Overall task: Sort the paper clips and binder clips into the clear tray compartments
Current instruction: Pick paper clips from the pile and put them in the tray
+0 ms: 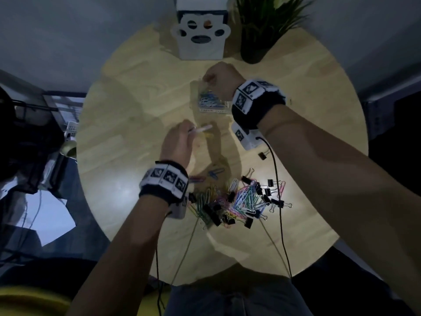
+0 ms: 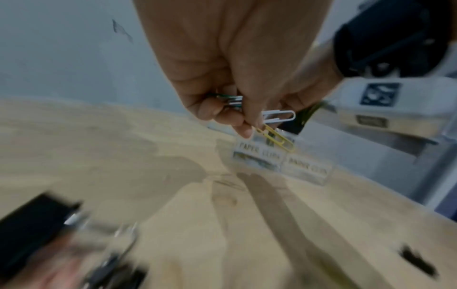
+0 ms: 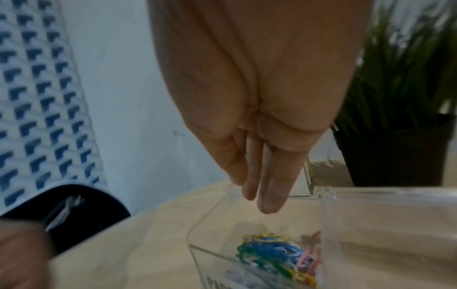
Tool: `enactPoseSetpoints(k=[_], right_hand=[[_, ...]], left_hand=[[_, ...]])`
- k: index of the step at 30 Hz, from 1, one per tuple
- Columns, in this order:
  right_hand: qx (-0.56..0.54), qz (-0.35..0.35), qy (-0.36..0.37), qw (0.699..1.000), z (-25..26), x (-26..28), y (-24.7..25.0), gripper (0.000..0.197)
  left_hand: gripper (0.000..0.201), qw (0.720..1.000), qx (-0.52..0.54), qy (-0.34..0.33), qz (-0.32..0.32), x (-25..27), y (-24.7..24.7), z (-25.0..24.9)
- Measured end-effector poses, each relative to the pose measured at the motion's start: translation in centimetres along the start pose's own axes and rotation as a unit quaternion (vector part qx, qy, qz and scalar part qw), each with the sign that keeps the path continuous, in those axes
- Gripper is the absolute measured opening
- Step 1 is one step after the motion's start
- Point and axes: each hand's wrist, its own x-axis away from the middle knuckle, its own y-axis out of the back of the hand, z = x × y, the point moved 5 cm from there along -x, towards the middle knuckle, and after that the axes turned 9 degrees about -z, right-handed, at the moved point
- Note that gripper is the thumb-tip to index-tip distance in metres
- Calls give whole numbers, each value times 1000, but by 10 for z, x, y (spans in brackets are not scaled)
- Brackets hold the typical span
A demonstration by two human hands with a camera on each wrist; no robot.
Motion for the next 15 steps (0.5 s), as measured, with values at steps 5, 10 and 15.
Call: enactPoseSetpoints(k=[5,10,15], right_hand=[[-198,-156,-77,965,-48,34,22,27],[-250,-193,-143,938,-92,90,2,27],[-259,-202,-148,933,-123,134,-29,29]], left_hand=[[21,999,-28,-27,-32,-68,5,-26],[24,984,-161,-51,56,-106,-29,-42],[42,980,-161,-86,79,-98,-32,-48]])
